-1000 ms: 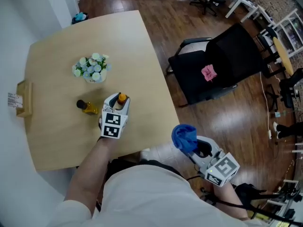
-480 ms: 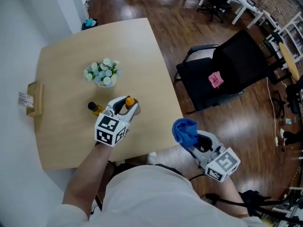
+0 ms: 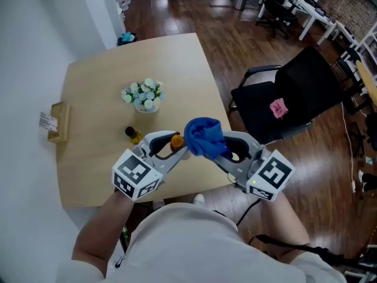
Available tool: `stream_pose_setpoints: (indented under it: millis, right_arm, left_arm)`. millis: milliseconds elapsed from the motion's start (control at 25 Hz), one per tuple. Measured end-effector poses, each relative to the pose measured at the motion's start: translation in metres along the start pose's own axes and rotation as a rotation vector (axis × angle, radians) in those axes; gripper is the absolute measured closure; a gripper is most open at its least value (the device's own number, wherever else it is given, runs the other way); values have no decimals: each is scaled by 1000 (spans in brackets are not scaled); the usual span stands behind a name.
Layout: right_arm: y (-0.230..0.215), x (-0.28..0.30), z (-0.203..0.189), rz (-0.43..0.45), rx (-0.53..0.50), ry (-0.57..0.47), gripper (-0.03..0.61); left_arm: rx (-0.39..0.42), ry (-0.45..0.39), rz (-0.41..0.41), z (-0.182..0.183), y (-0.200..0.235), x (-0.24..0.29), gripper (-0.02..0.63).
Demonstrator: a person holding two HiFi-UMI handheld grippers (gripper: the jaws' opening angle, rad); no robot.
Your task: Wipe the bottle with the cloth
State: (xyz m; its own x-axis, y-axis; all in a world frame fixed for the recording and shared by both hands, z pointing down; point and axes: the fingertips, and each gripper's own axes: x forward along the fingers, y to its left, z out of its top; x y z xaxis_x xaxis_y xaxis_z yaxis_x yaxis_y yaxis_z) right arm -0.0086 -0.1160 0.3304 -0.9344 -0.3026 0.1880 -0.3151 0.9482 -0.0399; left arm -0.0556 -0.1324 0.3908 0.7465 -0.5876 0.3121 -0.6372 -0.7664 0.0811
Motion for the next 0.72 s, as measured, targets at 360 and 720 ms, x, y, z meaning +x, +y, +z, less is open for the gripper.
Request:
stream_pose_setpoints:
  millis: [360, 720]
  right_arm:
    - [19, 30, -1, 157, -22, 25, 456]
    - [2, 32, -29, 112, 92, 8, 456]
  left_arm:
    - [3, 3, -2, 6, -8, -28, 456]
    - [-54, -58, -9, 28, 2, -38, 456]
